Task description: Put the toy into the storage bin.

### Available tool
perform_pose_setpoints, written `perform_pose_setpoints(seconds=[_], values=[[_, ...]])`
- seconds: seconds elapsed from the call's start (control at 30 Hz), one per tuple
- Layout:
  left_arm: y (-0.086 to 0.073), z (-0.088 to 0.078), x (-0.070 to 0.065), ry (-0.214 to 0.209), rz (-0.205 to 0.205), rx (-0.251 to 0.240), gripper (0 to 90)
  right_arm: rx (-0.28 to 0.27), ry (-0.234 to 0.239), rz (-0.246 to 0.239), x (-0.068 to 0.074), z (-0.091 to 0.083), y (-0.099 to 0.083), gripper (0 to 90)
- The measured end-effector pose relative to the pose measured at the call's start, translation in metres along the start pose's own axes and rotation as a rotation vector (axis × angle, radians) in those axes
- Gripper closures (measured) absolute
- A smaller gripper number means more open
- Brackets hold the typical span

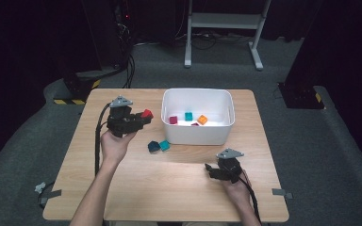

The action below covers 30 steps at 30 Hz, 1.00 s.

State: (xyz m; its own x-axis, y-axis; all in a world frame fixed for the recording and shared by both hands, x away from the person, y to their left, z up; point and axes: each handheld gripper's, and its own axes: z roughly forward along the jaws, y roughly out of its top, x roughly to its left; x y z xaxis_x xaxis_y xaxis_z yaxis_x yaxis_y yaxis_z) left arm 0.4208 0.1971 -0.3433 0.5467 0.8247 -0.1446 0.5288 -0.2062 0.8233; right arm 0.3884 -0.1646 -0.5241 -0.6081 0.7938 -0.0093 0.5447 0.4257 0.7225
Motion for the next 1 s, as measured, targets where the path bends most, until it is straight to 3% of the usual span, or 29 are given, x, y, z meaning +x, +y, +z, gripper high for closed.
perform_pose_setpoints(seconds=[0.37, 0.67, 1.0], values=[[0.015, 0.010, 0.002, -0.008, -0.010, 0.001, 67.3, -0.001, -0.001, 0.000, 0.000, 0.000, 0.000, 31.4], [0.023, 0.021, -0.007, -0.025, 0.017, 0.025, 67.2, 0.000, 0.000, 0.000, 0.000, 0.000, 0.000, 31.4], [0.032, 0.035, -0.011, -0.042, 0.002, 0.018, 67.2, 0.000, 0.000, 0.000, 0.000, 0.000, 0.000, 31.4]])
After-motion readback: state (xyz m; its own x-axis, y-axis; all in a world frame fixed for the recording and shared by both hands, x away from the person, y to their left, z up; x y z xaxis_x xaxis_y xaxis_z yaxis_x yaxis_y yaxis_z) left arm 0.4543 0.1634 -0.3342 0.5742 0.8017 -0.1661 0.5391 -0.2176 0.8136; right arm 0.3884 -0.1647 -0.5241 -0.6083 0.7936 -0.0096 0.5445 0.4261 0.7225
